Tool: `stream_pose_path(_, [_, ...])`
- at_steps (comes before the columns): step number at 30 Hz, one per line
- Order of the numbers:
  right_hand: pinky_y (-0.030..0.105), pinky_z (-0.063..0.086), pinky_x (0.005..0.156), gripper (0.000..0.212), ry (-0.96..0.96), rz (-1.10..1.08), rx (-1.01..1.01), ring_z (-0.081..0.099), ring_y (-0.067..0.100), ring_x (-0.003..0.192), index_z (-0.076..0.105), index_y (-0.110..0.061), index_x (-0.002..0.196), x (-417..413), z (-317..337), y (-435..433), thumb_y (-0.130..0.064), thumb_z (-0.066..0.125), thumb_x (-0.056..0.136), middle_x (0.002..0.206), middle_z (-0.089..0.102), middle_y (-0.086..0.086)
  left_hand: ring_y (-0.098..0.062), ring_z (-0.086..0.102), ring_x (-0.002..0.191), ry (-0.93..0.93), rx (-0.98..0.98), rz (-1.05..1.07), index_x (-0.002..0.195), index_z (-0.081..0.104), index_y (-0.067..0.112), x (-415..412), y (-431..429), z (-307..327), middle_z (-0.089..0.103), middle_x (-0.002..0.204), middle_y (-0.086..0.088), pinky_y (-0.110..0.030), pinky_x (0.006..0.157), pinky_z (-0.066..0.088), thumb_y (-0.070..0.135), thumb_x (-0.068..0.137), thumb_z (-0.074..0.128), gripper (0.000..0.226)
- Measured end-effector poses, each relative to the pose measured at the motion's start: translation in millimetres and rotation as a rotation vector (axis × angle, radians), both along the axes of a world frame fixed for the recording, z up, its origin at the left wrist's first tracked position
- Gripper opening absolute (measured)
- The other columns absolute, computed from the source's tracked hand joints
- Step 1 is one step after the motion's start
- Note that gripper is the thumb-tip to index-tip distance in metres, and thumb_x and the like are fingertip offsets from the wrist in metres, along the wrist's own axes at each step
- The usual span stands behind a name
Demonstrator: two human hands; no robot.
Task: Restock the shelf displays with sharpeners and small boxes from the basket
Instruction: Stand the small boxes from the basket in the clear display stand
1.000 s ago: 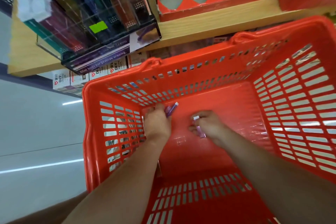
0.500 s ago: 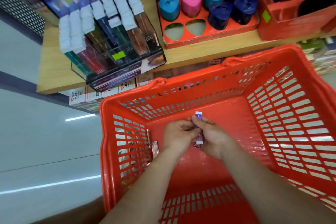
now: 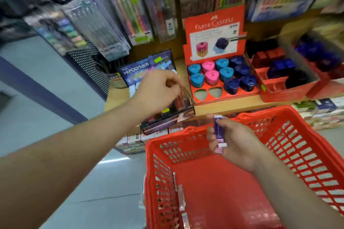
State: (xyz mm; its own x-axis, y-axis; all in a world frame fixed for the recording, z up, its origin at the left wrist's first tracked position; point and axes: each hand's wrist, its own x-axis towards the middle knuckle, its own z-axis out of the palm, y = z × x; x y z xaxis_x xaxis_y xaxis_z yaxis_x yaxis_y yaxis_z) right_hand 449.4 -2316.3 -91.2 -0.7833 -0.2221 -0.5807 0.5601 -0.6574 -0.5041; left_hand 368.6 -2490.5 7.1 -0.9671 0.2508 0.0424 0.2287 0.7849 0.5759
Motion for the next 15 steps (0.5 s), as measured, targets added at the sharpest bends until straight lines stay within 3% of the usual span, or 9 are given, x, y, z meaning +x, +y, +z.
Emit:
stream_pose_path(3, [0.023,0.044,0.041,0.023,0.09,0.009,0.062,0.058,0.02,0.052,0.056,-0.009,0.117,-9,20,-8,-0.003,0.042,0.099,0.068,0.057,0.012,-0.009,0.064,0.077,0.019,-0.133,0.107,0.092,0.074,0.017,-29,-35,4,0.066,0.078,0.007,-0.022,0.076,0.047,0.01,0.085,0.062,0.016])
stream_pose_path(5, [0.019,0.039,0.037,0.017,0.136,0.042,0.108,0.06,0.019,0.051,0.055,-0.01,0.111,-11,28,-13,-0.004,0.046,0.098,0.067,0.06,0.011,-0.014,0.064,0.094,0.006,-0.266,0.07,0.103,0.073,0.013,-39,-45,-5,0.071,0.096,0.001,-0.022,0.085,0.044,0.017,0.087,0.066,0.018])
stream_pose_path(7, [0.015,0.03,0.033,0.009,0.157,0.058,0.144,0.058,0.016,0.048,0.054,-0.012,0.102,-13,31,-17,-0.006,0.048,0.098,0.066,0.063,0.01,-0.014,0.064,0.09,-0.02,-0.314,0.041,0.106,0.073,0.012,-45,-46,-16,0.072,0.098,-0.002,-0.019,0.079,0.043,0.026,0.085,0.071,0.025])
stream_pose_path(10, [0.014,0.026,0.031,0.009,0.189,0.084,0.188,0.058,0.014,0.049,0.059,-0.01,0.1,-15,31,-21,-0.009,0.05,0.098,0.07,0.065,0.009,-0.009,0.06,0.075,-0.043,-0.305,0.003,0.104,0.073,0.013,-46,-38,-26,0.069,0.086,0.001,-0.015,0.069,0.037,0.03,0.083,0.074,0.028])
stream_pose_path(13, [0.016,0.029,0.032,0.017,0.177,0.097,0.206,0.061,0.016,0.053,0.064,-0.006,0.101,-17,30,-27,-0.007,0.047,0.098,0.07,0.066,0.009,-0.012,0.061,0.078,-0.019,-0.314,-0.007,0.101,0.072,0.014,-44,-34,-28,0.07,0.087,0.0,-0.023,0.079,0.044,0.029,0.084,0.072,0.022])
stream_pose_path(15, [0.018,0.033,0.034,0.019,0.16,0.102,0.196,0.063,0.019,0.055,0.063,-0.006,0.099,-18,29,-29,-0.005,0.044,0.097,0.069,0.065,0.01,-0.011,0.062,0.078,0.01,-0.292,0.0,0.097,0.072,0.014,-43,-39,-15,0.07,0.088,0.0,-0.025,0.078,0.05,0.029,0.085,0.072,0.019])
